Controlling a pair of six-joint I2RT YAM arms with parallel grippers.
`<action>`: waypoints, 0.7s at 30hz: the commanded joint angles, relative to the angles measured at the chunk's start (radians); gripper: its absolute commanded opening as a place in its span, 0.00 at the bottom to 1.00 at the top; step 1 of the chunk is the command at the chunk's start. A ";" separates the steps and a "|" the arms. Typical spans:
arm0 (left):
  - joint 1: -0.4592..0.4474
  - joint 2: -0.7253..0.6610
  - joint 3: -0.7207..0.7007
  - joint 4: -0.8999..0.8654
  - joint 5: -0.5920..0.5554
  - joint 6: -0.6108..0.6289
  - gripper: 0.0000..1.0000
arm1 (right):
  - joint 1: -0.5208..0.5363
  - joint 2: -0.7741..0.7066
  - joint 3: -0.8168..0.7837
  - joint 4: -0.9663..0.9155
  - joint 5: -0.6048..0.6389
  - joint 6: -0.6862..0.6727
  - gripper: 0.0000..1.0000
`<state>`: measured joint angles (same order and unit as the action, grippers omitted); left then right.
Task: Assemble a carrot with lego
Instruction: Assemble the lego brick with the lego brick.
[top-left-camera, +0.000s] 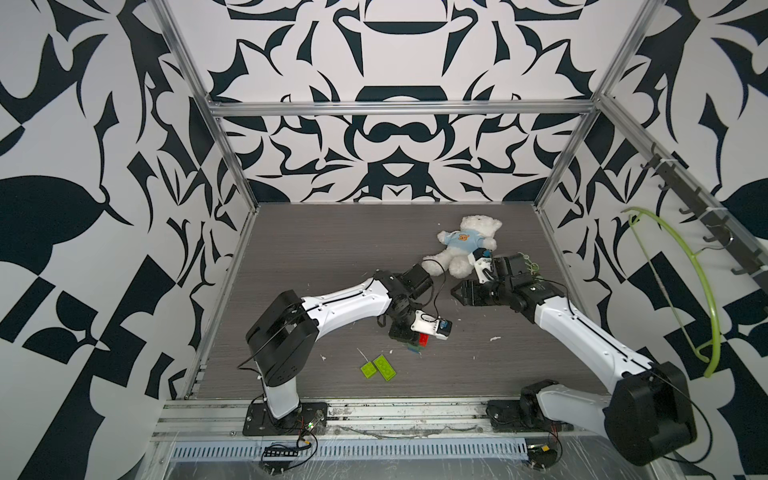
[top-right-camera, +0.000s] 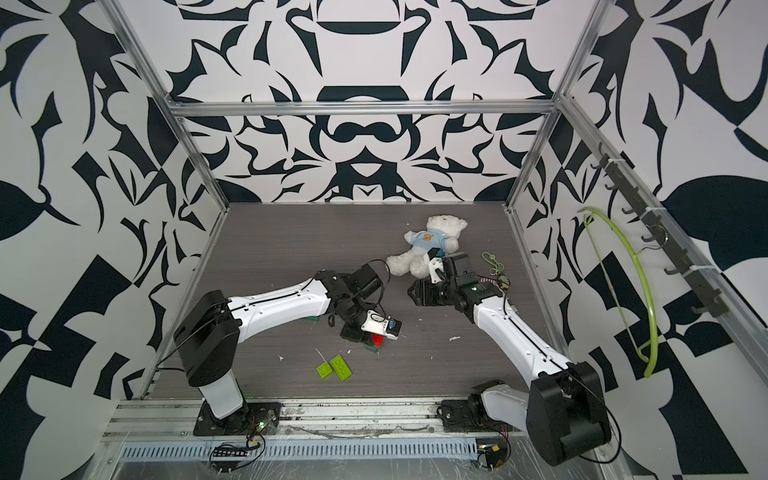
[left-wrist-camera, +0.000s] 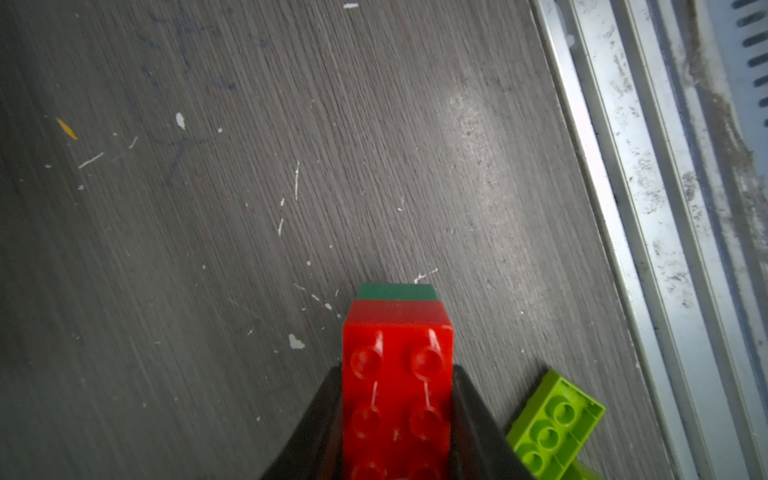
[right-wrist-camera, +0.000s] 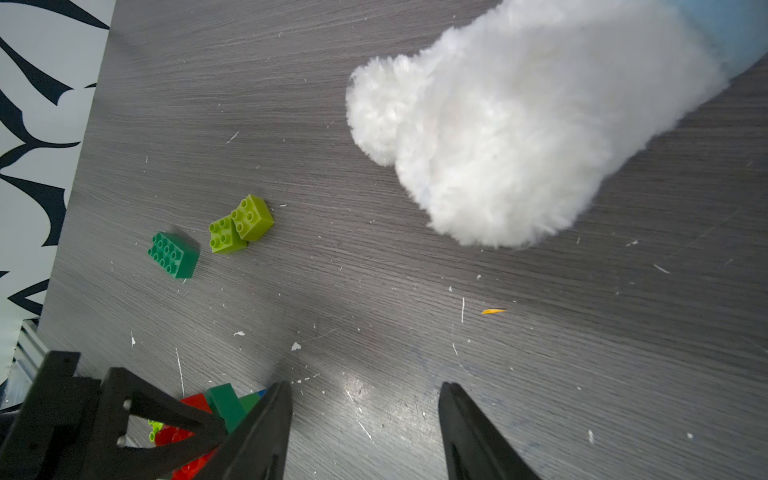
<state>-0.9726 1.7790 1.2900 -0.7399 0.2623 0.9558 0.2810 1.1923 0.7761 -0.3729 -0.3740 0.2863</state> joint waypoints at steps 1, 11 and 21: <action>-0.002 -0.001 -0.011 -0.026 -0.010 -0.017 0.29 | -0.005 0.002 0.005 0.014 -0.008 -0.004 0.61; -0.012 0.002 0.028 -0.055 -0.040 -0.011 0.36 | -0.004 0.003 0.003 0.014 -0.006 -0.005 0.61; -0.012 -0.020 0.031 -0.041 -0.027 -0.019 0.36 | -0.005 0.003 0.002 0.015 -0.006 -0.005 0.61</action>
<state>-0.9821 1.7775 1.2991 -0.7517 0.2279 0.9417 0.2810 1.1927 0.7761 -0.3729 -0.3737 0.2863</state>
